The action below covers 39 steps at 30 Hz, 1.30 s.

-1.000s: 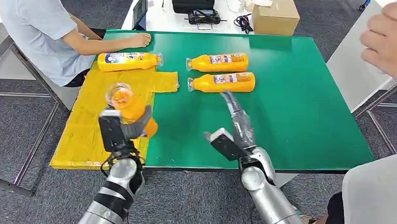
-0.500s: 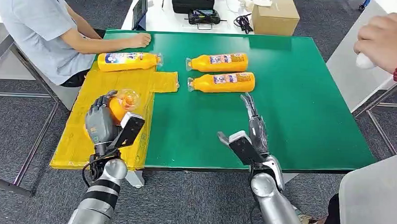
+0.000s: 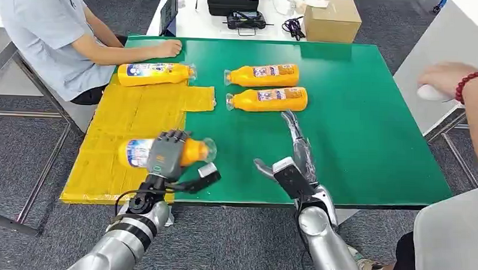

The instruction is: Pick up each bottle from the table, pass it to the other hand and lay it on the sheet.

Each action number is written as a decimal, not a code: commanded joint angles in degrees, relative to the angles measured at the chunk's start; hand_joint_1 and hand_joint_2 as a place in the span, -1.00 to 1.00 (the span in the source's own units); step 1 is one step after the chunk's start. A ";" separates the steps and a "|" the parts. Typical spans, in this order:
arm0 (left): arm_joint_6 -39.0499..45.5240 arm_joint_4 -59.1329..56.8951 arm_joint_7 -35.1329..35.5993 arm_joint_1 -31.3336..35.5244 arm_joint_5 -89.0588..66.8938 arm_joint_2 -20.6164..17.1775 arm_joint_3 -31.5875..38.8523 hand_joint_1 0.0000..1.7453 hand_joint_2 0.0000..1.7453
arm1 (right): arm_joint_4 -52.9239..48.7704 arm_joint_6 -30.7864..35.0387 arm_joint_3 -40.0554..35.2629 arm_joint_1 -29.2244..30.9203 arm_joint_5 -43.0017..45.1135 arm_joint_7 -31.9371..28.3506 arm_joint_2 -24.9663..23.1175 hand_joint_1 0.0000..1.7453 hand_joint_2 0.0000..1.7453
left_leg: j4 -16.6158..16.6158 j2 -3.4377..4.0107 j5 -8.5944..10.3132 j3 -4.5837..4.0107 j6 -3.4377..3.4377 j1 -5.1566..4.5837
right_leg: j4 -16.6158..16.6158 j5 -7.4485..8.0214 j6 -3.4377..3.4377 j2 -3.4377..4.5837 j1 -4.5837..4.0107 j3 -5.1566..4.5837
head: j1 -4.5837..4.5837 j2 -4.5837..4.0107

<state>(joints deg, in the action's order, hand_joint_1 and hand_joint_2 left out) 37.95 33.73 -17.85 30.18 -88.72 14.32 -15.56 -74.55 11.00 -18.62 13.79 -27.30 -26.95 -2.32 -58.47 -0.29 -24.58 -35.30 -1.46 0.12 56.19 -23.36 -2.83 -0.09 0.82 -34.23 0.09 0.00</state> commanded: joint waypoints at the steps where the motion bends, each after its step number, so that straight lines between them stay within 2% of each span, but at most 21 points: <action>1: -1.78 -11.96 -1.51 4.23 0.17 -3.46 -9.50 1.00 1.00 | 5.99 -0.97 -2.53 4.28 0.40 -0.60 -1.13 -1.00 1.00 | 0.05 0.25 -0.08 0.29 0.08 0.03 | -0.02 -0.01 0.11 0.22 -0.04 0.20 | 0.00 0.00; 4: -4.29 -13.02 -1.58 4.71 0.41 -3.48 -10.54 1.00 1.00 | 6.61 -1.20 -2.81 4.53 0.65 -0.95 -1.15 -1.00 1.00 | 0.05 0.13 -0.06 0.28 0.08 0.05 | -0.06 -0.02 0.12 0.12 -0.05 0.23 | -0.02 0.00; 9: -11.75 -16.04 3.47 6.04 0.53 -5.09 -12.63 1.00 1.00 | 9.00 -1.58 -3.19 5.57 1.53 -1.38 -2.01 -1.00 1.00 | 0.05 0.15 -0.03 0.18 0.05 0.01 | -0.03 0.01 0.07 0.14 -0.01 0.14 | 0.00 0.00; 10: -11.69 -16.23 3.54 6.11 0.85 -5.46 -12.60 0.76 1.00 | 9.48 -1.63 -3.23 5.76 1.62 -1.47 -2.08 -1.00 1.00 | 0.06 0.26 -0.08 0.31 0.09 0.04 | -0.03 -0.01 0.11 0.24 -0.05 0.23 | 0.00 0.00; 11: -12.03 -16.59 4.00 6.28 1.01 -5.78 -12.54 0.92 1.00 | 9.88 -1.64 -3.24 5.90 1.73 -1.59 -2.16 -1.00 1.00 | 0.07 0.26 -0.06 0.29 0.08 0.01 | -0.02 0.00 0.10 0.24 -0.01 0.20 | -0.02 0.00; 13: -12.27 -17.04 5.23 6.51 1.33 -6.36 -12.54 1.00 1.00 | 10.77 -1.71 -3.10 6.14 2.19 -1.81 -2.29 -1.00 1.00 | 0.08 0.28 -0.08 0.37 0.10 0.04 | -0.05 -0.01 0.14 0.26 -0.05 0.29 | -0.02 0.00; 20: -12.11 -17.10 5.02 6.52 1.45 -6.61 -12.51 1.00 1.00 | 11.01 -1.70 -3.03 6.22 2.28 -1.87 -2.30 -1.00 1.00 | 0.08 0.23 -0.03 0.38 0.07 0.03 | -0.03 0.03 0.09 0.21 -0.03 0.29 | 0.00 0.00; 22: -12.76 -17.32 6.88 6.70 1.74 -6.46 -12.31 1.00 1.00 | 11.27 -1.69 -3.03 6.31 2.35 -1.90 -2.23 -1.00 1.00 | 0.07 0.24 -0.05 0.45 0.08 0.05 | -0.04 0.02 0.11 0.22 -0.05 0.38 | 0.00 0.00; 24: -12.29 -17.53 7.85 6.88 3.85 -6.55 -10.55 0.96 1.00 | 11.60 -1.62 -2.82 6.21 2.52 -1.89 -2.13 -1.00 1.00 | 0.06 0.16 -0.02 0.40 0.05 0.03 | -0.01 0.02 0.07 0.15 -0.03 0.35 | 0.00 0.00; 26: -11.26 -17.54 8.47 7.12 5.30 -6.58 -9.26 0.74 1.00 | 11.66 -1.63 -2.73 6.10 2.56 -1.91 -2.04 -1.00 1.00 | 0.08 0.20 -0.03 0.49 0.07 0.02 | -0.01 0.01 0.09 0.18 -0.01 0.42 | 0.00 0.00; 30: -10.07 -17.51 9.53 7.99 6.13 -6.64 -8.33 0.72 1.00 | 11.32 -1.65 -2.77 5.75 2.51 -1.82 -1.89 -1.00 1.00 | 0.04 0.16 -0.02 0.46 0.06 0.04 | 0.00 0.02 0.08 0.15 -0.04 0.41 | 0.02 0.00; 31: -9.74 -17.42 8.98 7.93 6.47 -6.62 -8.11 0.48 1.00 | 11.36 -1.67 -2.80 5.74 2.51 -1.82 -1.90 -1.00 1.00 | 0.06 0.22 -0.04 0.52 0.09 0.04 | 0.00 0.01 0.12 0.21 -0.04 0.44 | 0.00 0.00; 32: -9.26 -17.50 8.51 7.88 6.78 -6.54 -7.91 -0.94 1.00 | 11.47 -1.61 -2.82 5.75 2.53 -1.81 -1.90 -1.00 1.00 | 0.08 0.26 -0.05 0.59 0.12 0.05 | -0.02 0.01 0.16 0.24 -0.06 0.48 | 0.00 0.00; 33: -9.19 -17.55 8.05 7.84 6.36 -6.49 -8.39 -1.00 1.00 | 11.56 -1.50 -2.78 5.76 2.53 -1.81 -1.89 -1.00 1.00 | 0.05 0.14 -0.01 0.47 0.08 0.04 | 0.00 0.02 0.08 0.12 -0.04 0.40 | 0.02 0.00; 39: -13.44 -18.13 7.71 7.58 8.17 -5.72 -7.27 -1.00 1.00 | 12.46 -1.25 -2.31 6.08 2.73 -1.99 -1.81 -1.00 1.00 | 0.04 0.18 -0.05 0.58 0.12 0.05 | 0.00 -0.03 0.13 0.16 -0.05 0.50 | 0.00 0.00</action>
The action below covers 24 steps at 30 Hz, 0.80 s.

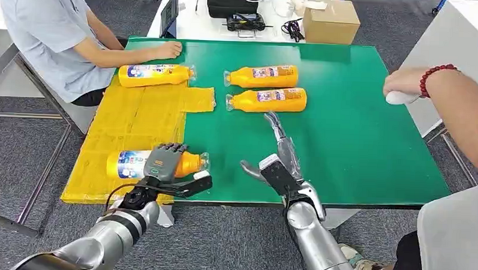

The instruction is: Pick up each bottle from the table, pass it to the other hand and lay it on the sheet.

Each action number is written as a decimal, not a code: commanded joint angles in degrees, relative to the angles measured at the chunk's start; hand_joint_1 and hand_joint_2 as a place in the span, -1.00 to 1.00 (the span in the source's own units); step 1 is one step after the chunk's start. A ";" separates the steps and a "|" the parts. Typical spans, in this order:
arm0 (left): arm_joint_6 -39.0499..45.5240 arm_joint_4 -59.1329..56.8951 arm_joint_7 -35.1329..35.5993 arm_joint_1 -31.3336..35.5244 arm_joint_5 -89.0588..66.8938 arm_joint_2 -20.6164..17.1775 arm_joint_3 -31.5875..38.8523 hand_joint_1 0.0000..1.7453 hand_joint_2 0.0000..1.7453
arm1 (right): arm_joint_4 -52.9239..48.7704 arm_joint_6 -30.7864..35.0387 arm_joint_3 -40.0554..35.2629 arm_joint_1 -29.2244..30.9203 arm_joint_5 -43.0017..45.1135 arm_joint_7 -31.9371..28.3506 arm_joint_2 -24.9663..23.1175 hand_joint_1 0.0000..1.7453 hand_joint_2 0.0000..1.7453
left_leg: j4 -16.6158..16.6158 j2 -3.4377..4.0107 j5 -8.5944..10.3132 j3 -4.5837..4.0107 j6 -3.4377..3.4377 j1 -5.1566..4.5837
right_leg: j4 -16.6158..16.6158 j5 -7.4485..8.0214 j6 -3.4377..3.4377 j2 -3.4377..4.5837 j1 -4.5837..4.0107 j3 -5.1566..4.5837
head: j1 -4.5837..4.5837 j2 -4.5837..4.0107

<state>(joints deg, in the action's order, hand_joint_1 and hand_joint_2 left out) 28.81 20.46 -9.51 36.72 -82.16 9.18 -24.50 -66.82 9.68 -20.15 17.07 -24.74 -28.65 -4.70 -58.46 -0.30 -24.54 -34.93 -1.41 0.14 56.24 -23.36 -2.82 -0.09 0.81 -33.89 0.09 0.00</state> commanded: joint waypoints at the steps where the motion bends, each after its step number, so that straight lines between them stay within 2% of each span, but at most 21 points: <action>1: -6.03 -5.17 -1.17 1.09 1.80 -0.77 1.25 -1.00 1.00 | 5.02 0.03 -0.31 2.87 0.07 -0.46 0.48 -1.00 1.00 | 0.03 0.15 -0.05 0.13 0.04 0.00 | -0.02 -0.01 0.07 0.13 0.00 0.08 | 0.00 0.00; 11: -17.98 -5.71 -3.72 0.30 4.71 -1.68 2.94 -1.00 1.00 | 6.84 0.41 0.92 3.66 -0.27 -0.88 0.90 -1.00 1.00 | 0.10 0.18 -0.05 0.32 0.05 -0.02 | -0.08 0.00 0.08 0.18 0.02 0.27 | 0.00 0.00; 19: -18.75 -5.31 -2.66 -0.14 4.71 -1.89 2.70 -1.00 1.00 | 6.81 0.53 1.52 3.60 -0.47 -0.90 1.19 -1.00 1.00 | 0.14 0.26 -0.03 0.57 0.07 -0.02 | -0.13 0.05 0.12 0.25 0.01 0.49 | 0.00 0.00; 24: -13.80 -4.34 -2.77 0.47 4.39 -1.56 1.60 -1.00 1.00 | 7.43 0.55 1.80 3.24 -1.27 -1.12 0.84 -1.00 1.00 | 0.09 0.14 -0.03 0.64 0.05 -0.04 | -0.07 0.01 0.06 0.14 0.03 0.59 | 0.02 0.00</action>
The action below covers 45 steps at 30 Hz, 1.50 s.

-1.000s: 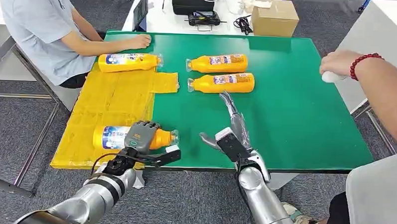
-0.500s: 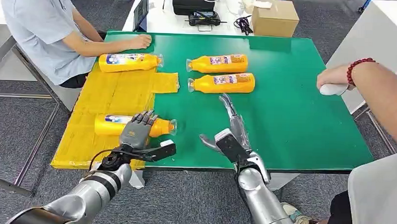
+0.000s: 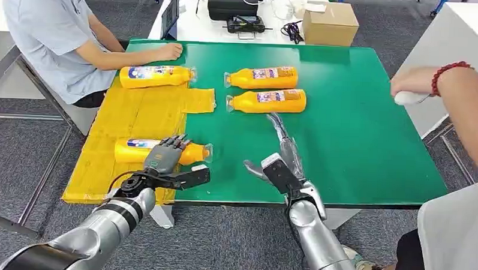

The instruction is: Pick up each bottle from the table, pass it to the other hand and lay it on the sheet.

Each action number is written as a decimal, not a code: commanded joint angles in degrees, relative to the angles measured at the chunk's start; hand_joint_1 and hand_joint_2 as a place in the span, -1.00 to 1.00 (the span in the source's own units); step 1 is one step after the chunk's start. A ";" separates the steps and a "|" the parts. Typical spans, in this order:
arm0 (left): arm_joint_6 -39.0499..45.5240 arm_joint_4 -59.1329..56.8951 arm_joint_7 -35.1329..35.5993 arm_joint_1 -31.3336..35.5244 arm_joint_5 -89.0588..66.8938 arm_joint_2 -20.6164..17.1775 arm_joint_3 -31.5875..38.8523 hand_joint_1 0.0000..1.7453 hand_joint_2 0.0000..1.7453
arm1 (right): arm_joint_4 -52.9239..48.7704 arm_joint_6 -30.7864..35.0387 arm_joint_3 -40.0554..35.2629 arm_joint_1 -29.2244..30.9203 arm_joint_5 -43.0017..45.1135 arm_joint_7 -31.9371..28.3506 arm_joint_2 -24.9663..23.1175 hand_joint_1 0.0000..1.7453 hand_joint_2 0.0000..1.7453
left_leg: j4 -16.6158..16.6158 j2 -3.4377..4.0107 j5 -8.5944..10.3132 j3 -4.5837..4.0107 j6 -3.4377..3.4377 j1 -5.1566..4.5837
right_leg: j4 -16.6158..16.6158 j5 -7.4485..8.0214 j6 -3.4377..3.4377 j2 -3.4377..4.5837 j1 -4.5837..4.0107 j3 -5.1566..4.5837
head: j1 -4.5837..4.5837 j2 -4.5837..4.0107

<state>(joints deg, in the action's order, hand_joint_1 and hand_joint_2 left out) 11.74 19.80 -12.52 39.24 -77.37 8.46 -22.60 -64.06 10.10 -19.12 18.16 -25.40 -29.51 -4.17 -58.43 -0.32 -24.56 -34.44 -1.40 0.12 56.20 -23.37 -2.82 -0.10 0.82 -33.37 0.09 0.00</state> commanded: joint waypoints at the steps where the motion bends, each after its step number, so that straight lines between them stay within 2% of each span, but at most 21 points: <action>1: 4.36 -3.35 0.15 -1.80 -0.52 -0.52 -0.52 -1.00 1.00 | 4.45 0.38 0.85 1.94 -0.73 -0.32 0.31 -1.00 1.00 | 0.11 0.21 0.01 0.17 0.07 0.00 | -0.08 0.06 0.11 0.19 -0.01 0.09 | -0.02 0.00; 5: 10.26 -0.54 1.10 -0.97 -0.67 1.75 -1.35 -1.00 1.00 | 2.54 1.08 1.88 0.36 -0.96 -0.08 0.77 -1.00 1.00 | 0.04 0.02 0.03 0.12 0.04 0.01 | -0.04 0.02 0.08 0.00 -0.02 0.09 | -0.02 0.00; 7: 10.30 0.00 1.67 -0.65 -0.79 2.45 -1.74 -1.00 1.00 | 2.19 1.13 2.18 -0.02 -1.00 -0.01 0.89 -1.00 1.00 | 0.03 -0.07 0.04 0.08 0.04 0.03 | -0.05 0.00 0.09 -0.10 -0.04 0.08 | 0.00 0.00; 9: 15.75 2.27 1.38 -1.19 -0.40 3.07 -1.76 -1.00 1.00 | 1.86 1.31 2.58 -0.54 -1.13 0.11 0.79 -1.00 1.00 | 0.01 -0.11 0.04 0.05 0.03 0.02 | -0.03 -0.01 0.08 -0.12 -0.02 0.05 | 0.00 0.00; 13: 16.14 2.53 1.62 -1.06 -0.41 3.30 -1.93 -1.00 1.00 | 1.89 1.29 2.61 -0.59 -1.18 0.11 0.70 -1.00 1.00 | -0.02 -0.07 0.02 -0.07 0.04 0.02 | -0.02 -0.03 0.08 -0.08 -0.03 -0.08 | 0.00 0.00; 17: 21.38 4.67 2.03 -1.30 -0.29 3.61 -4.27 -1.00 1.00 | 2.29 1.63 2.65 -0.50 -1.66 -0.04 0.38 -1.00 1.00 | -0.02 0.01 0.01 -0.20 0.02 -0.01 | 0.00 -0.04 0.08 0.00 0.00 -0.24 | 0.00 0.00; 26: 21.00 7.80 0.00 -2.36 2.97 4.11 -5.87 -1.00 1.00 | 1.53 1.96 3.20 -0.77 -1.86 0.22 0.70 -1.00 1.00 | -0.04 0.01 0.00 -0.46 0.00 -0.01 | 0.03 -0.04 0.07 -0.01 0.00 -0.52 | 0.00 0.00; 31: 16.81 18.09 -3.93 -6.18 10.69 4.44 -8.44 -1.00 1.00 | -1.04 2.32 4.75 -2.58 -2.07 0.59 1.31 -1.00 1.00 | -0.04 -0.07 0.00 -0.50 0.02 0.00 | 0.00 -0.06 0.08 -0.09 -0.01 -0.51 | 0.00 0.00; 33: 12.55 23.96 -3.82 -8.04 12.61 3.22 -11.35 -1.00 1.00 | -2.03 2.34 5.14 -3.30 -2.60 0.85 1.63 -1.00 1.00 | -0.02 -0.05 0.03 -0.55 0.00 -0.02 | -0.01 -0.03 0.05 -0.06 0.02 -0.59 | 0.00 0.00; 38: 10.64 31.26 -3.72 -10.03 16.16 1.39 -15.58 -1.00 1.00 | -2.83 2.22 6.09 -4.11 -3.17 1.14 1.87 -1.00 1.00 | -0.02 -0.02 0.00 -0.54 0.02 -0.02 | -0.01 -0.05 0.09 -0.03 0.02 -0.56 | 0.00 0.00; 45: 10.11 32.53 -3.73 -10.20 17.29 1.05 -16.36 -1.00 1.00 | -2.77 2.28 6.15 -4.17 -3.31 1.17 1.82 -1.00 1.00 | -0.02 0.04 0.01 -0.63 0.01 -0.02 | -0.02 -0.02 0.07 0.03 0.02 -0.66 | 0.00 0.00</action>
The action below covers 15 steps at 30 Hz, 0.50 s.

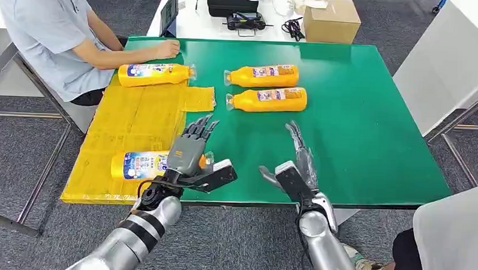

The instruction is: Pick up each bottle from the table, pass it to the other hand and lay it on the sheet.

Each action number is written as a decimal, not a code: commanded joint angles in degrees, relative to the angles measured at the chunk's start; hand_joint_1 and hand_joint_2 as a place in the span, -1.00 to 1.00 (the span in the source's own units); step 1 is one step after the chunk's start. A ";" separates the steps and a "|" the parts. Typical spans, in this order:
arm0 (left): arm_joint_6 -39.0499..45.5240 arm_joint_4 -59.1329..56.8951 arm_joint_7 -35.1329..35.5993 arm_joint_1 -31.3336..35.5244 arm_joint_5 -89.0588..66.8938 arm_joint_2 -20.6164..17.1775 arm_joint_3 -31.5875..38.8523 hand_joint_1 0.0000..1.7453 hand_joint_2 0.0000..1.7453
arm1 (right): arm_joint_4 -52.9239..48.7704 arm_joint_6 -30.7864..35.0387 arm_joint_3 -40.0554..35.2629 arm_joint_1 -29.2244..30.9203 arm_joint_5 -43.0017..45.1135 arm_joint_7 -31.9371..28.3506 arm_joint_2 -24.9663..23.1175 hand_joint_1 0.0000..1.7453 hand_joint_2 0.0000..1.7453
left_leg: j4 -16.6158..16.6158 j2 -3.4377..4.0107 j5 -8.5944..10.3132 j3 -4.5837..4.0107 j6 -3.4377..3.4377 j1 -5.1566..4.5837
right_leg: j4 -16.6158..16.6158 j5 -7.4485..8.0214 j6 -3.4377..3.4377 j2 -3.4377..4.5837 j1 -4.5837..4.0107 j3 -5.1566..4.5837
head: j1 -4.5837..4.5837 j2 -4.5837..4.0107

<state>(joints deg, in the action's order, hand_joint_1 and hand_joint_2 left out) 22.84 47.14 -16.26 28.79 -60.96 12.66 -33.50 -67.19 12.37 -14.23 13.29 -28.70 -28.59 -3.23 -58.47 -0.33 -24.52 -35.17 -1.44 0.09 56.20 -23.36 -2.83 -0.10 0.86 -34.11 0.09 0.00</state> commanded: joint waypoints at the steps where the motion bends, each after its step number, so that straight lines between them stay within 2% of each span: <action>1: -1.00 5.19 0.01 0.25 0.88 -3.15 -5.46 -1.00 1.00 | 0.36 0.01 1.25 0.70 -0.01 0.25 0.88 -1.00 1.00 | 0.03 0.08 -0.08 0.21 0.08 0.02 | -0.02 -0.06 0.12 0.06 -0.03 0.17 | -0.02 0.00; 5: -0.84 5.30 -0.06 0.16 1.28 -3.13 -5.34 -1.00 1.00 | 0.37 -0.01 1.26 0.73 -0.02 0.25 0.87 -1.00 1.00 | 0.02 0.07 -0.06 0.15 0.06 0.01 | 0.00 -0.05 0.09 0.05 -0.02 0.12 | -0.02 0.00; 8: -0.78 7.86 -2.47 -0.77 7.04 -2.97 -5.26 -1.00 1.00 | 0.01 -0.13 2.02 0.84 1.59 0.26 0.08 -1.00 1.00 | 0.04 0.06 -0.06 0.18 0.06 0.01 | -0.01 -0.06 0.10 0.03 -0.02 0.15 | 0.00 0.00; 12: 7.00 8.77 -3.54 -2.24 9.23 -2.01 -3.44 -1.00 1.00 | -3.06 -0.93 3.74 0.10 8.21 -0.99 -2.28 -1.00 1.00 | 0.02 0.07 -0.05 0.11 0.06 0.00 | 0.02 -0.05 0.09 0.05 -0.01 0.07 | 0.00 0.00; 13: 8.60 10.12 -6.06 -4.01 14.98 -0.62 -1.02 -1.00 1.00 | -4.65 -4.14 4.10 -0.56 12.61 -0.88 -2.80 -1.00 1.00 | 0.02 0.10 -0.09 0.20 0.09 0.02 | 0.02 -0.08 0.13 0.08 -0.03 0.15 | -0.02 0.00; 15: 8.94 12.36 -10.01 -6.80 24.88 1.35 1.45 -1.00 1.00 | -7.47 -5.40 4.27 -2.30 16.61 -1.21 -2.97 -1.00 1.00 | 0.03 0.08 -0.04 0.09 0.06 0.00 | -0.01 -0.03 0.08 0.06 -0.01 0.06 | 0.00 0.00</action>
<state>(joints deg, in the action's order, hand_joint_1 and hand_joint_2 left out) 26.61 54.79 -18.83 26.57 -53.36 11.85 -36.04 -68.67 12.46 -12.98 12.89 -23.49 -28.96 -3.65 -58.47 -0.32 -24.52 -35.19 -1.44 0.09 56.20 -23.35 -2.83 -0.09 0.86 -34.13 0.09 0.00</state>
